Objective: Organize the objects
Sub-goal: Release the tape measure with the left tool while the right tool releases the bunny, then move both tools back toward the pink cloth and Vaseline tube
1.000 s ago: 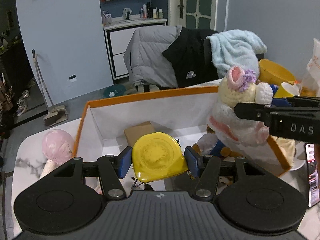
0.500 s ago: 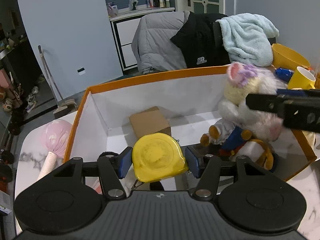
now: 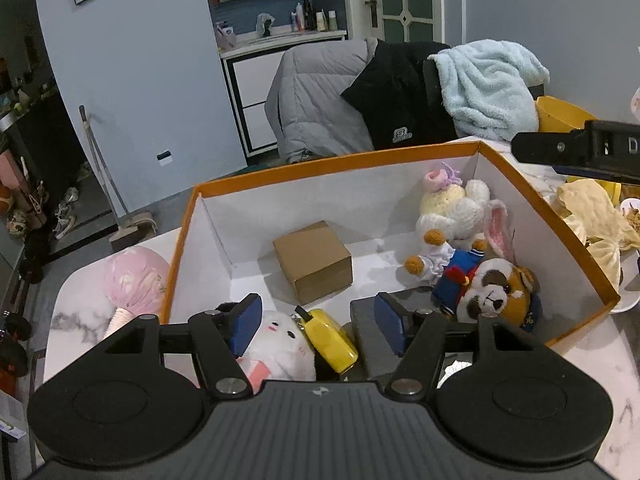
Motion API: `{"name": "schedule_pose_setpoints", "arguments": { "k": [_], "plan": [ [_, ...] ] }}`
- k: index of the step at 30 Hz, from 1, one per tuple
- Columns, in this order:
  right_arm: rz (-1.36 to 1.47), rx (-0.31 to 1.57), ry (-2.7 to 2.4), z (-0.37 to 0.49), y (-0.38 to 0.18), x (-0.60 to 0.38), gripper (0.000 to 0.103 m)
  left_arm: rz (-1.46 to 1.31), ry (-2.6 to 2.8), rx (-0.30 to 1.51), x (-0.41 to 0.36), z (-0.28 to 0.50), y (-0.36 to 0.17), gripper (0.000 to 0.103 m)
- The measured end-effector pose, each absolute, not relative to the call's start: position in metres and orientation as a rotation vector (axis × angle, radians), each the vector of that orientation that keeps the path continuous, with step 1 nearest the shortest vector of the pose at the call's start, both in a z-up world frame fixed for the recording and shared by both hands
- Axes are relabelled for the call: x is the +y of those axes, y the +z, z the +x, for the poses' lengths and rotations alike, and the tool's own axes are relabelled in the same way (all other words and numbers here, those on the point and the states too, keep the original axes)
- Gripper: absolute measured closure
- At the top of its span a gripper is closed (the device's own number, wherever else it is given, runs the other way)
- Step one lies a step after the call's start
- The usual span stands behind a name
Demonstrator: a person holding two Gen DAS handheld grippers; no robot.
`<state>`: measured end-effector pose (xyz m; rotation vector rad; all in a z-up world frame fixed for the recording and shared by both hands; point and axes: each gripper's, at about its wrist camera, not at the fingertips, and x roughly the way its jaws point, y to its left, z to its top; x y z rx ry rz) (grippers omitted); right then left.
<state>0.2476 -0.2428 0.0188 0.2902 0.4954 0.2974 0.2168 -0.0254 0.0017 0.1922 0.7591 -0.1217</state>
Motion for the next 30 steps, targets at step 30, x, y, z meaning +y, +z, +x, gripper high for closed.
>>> {"name": "schedule_pose_setpoints", "arguments": {
  "k": [30],
  "plan": [
    [0.25, 0.483, 0.493, 0.191, 0.059, -0.235, 0.035, 0.024, -0.123, 0.608, 0.068, 0.111, 0.027, 0.022]
  ]
}}
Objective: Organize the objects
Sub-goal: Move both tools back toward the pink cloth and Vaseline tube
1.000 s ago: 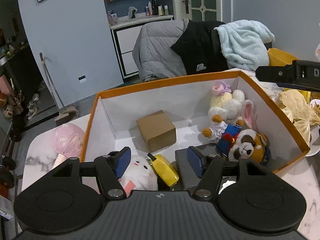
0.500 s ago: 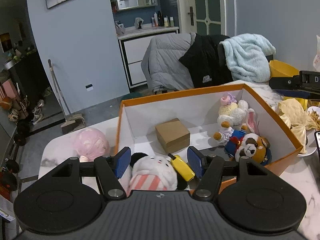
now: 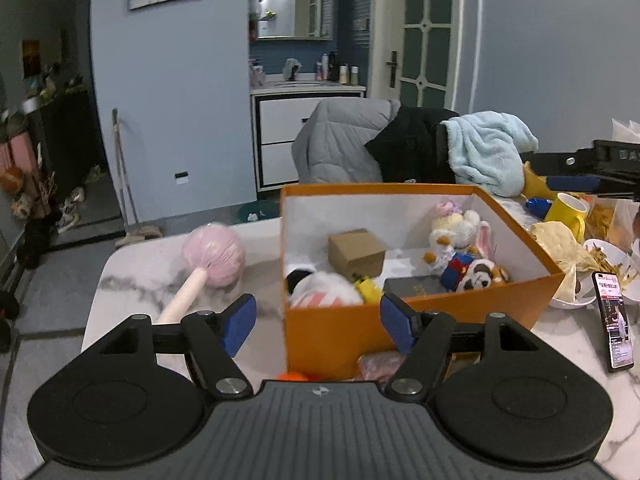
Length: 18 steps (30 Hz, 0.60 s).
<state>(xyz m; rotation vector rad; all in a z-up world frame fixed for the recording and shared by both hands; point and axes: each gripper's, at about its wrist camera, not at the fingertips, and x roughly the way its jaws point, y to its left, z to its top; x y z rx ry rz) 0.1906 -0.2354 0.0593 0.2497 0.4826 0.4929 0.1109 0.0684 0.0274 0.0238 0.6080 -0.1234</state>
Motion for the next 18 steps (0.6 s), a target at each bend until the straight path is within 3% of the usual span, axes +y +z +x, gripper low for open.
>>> {"name": "schedule_pose_setpoints", "arguments": {
  "k": [18],
  "plan": [
    [-0.1, 0.628, 0.7, 0.131, 0.017, -0.16, 0.034, -0.131, -0.057, 0.644, 0.124, 0.087, -0.018, 0.02]
  ]
}}
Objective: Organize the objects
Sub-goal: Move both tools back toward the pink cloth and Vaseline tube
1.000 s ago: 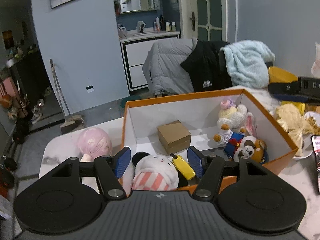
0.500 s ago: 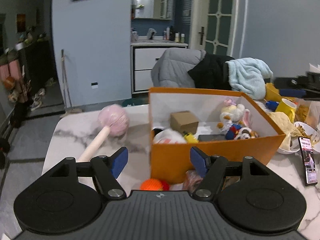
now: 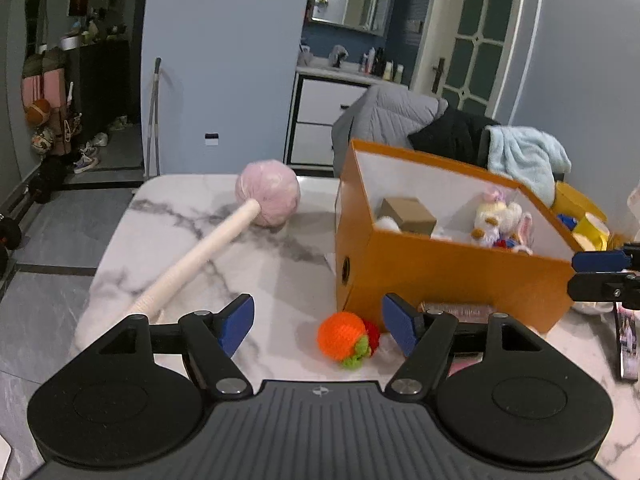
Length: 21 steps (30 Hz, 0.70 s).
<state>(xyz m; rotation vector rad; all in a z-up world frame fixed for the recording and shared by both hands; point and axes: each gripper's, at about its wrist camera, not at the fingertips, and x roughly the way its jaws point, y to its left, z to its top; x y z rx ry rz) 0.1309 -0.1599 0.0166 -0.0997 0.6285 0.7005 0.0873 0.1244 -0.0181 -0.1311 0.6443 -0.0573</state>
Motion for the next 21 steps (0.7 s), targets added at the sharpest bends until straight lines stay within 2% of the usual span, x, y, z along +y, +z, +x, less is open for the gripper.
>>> {"name": "schedule_pose_setpoints", "arguments": {
  "k": [3, 5, 7, 11, 21],
  "plan": [
    [-0.151, 0.658, 0.714, 0.132, 0.008, -0.155, 0.033, -0.097, -0.081, 0.663, 0.113, 0.088, -0.024, 0.02],
    [-0.211, 0.718, 0.735, 0.134, -0.002, -0.151, 0.027, -0.076, -0.106, 0.674, 0.104, 0.089, -0.028, 0.02],
    [-0.308, 0.771, 0.77, 0.134, -0.016, -0.147, 0.026, -0.047, -0.191, 0.682, 0.09, 0.087, -0.031, 0.02],
    [-0.502, 0.759, 0.877, 0.125, -0.037, -0.152, 0.025, 0.068, -0.435, 0.671, 0.053, 0.073, -0.032, 0.02],
    [-0.508, 0.787, 0.821, 0.14, -0.059, -0.165, 0.021, 0.312, -0.644, 0.746, 0.003, 0.057, -0.061, 0.02]
  ]
}}
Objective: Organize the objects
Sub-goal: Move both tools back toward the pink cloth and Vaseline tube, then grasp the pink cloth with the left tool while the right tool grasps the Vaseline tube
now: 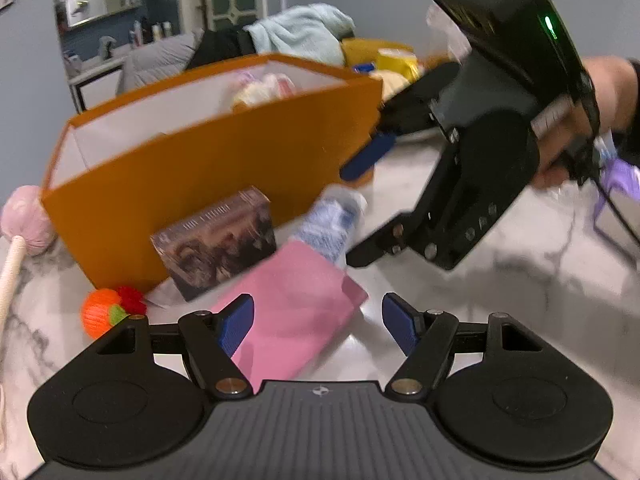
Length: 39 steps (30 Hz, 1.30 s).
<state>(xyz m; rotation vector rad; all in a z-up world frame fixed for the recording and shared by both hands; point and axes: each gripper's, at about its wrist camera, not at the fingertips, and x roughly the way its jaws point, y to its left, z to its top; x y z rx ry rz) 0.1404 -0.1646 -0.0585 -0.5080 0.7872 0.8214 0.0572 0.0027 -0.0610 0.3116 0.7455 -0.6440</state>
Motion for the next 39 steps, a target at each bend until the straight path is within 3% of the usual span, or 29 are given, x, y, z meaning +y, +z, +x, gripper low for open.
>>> {"name": "schedule_pose_setpoints", "arguments": {
  "k": [5, 21, 29, 39],
  "plan": [
    [-0.491, 0.802, 0.828, 0.144, -0.056, -0.167, 0.021, 0.374, -0.606, 0.697, 0.002, 0.059, -0.067, 0.02],
    [-0.486, 0.815, 0.827, 0.142, -0.055, -0.162, 0.02, 0.472, -0.562, 0.691, -0.008, 0.074, -0.095, 0.0],
    [-0.468, 0.777, 0.847, 0.144, -0.064, -0.158, 0.019, 0.25, -0.503, 0.876, 0.011, 0.096, -0.096, 0.0],
    [-0.55, 0.704, 0.913, 0.151, -0.072, -0.171, 0.011, 0.306, -0.607, 0.849, 0.008, 0.084, -0.092, 0.003]
  ]
}}
